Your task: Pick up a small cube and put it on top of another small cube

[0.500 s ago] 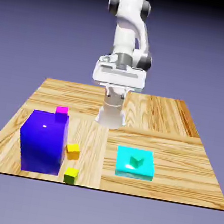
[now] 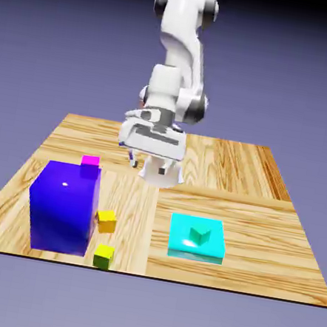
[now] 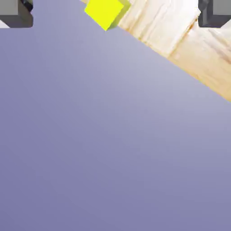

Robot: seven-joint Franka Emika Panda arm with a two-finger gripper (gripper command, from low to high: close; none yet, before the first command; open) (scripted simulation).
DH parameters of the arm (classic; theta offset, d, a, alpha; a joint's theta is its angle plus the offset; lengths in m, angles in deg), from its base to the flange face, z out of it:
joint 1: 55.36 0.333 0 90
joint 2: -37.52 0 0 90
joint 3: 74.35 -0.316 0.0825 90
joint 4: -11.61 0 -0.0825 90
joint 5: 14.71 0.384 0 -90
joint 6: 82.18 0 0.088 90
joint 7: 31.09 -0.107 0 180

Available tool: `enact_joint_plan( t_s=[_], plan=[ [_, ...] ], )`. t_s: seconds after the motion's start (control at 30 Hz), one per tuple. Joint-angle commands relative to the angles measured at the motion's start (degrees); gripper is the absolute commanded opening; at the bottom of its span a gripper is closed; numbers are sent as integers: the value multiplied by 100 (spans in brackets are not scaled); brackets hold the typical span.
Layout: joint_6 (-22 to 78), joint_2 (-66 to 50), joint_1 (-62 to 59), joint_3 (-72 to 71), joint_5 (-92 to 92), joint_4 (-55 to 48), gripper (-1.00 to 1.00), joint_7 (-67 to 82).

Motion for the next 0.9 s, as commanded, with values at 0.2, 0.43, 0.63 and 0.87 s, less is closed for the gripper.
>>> enact_joint_plan(
  t_s=[0.2,0.43,0.63,0.87],
  plan=[
    [86,-587,43,408,-296,-21,0,1745],
    [173,-1173,87,815,-593,-42,0,3489],
    [247,-1676,124,1165,-846,-61,0,4984],
    [333,-2262,167,1572,-1143,-82,0,6728]
  ],
)
